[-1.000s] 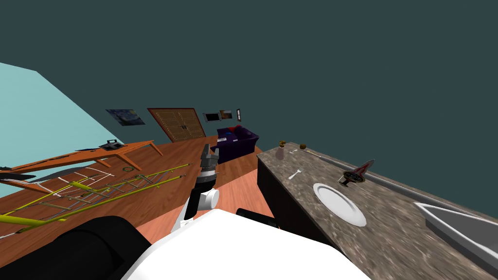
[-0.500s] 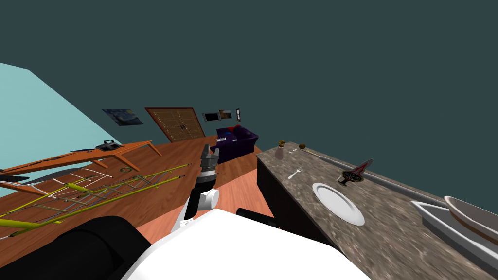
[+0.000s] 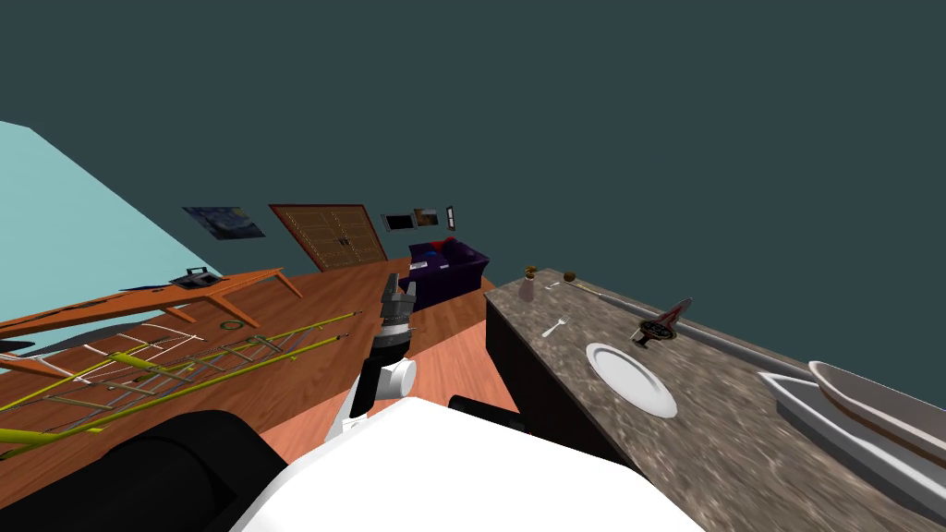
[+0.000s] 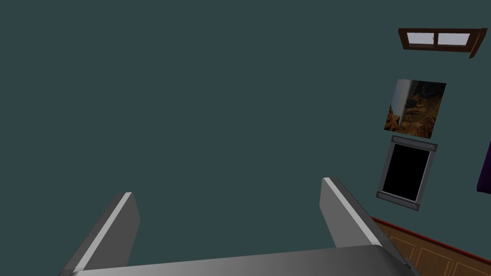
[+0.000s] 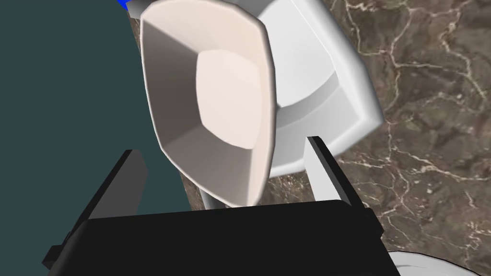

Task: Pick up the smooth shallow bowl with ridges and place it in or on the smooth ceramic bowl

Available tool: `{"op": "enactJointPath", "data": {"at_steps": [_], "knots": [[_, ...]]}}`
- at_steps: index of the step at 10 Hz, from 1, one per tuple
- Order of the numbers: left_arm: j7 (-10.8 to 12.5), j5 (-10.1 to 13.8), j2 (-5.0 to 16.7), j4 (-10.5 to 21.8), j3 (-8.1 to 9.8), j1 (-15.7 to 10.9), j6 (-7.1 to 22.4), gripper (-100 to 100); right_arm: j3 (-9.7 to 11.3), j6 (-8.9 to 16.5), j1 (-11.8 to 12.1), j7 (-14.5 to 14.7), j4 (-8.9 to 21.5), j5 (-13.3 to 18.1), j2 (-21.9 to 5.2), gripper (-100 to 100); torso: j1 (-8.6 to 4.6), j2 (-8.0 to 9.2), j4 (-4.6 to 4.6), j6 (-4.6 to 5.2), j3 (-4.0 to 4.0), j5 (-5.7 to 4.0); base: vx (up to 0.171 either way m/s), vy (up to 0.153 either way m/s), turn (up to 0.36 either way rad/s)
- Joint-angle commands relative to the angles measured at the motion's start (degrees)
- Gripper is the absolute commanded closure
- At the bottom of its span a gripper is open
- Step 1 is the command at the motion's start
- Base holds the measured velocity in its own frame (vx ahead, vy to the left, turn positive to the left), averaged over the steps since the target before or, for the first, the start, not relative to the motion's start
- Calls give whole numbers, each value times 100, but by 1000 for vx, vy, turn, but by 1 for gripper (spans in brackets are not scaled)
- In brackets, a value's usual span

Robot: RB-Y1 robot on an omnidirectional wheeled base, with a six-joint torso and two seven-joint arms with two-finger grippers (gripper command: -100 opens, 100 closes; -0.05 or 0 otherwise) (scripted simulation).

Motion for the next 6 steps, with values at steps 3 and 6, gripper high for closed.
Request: {"op": "enactJointPath", "data": {"at_steps": [3,6], "knots": [[0,0,0,0,0,0,0,0,-1,2,2,0,-1,-1,0,0,4,-2,-1,0,-1,1,0,0,0],[0,0,0,0,0,0,0,0,-1,2,2,0,-1,-1,0,0,5,-3,-1,0,-2,2,0,0,0]]}}
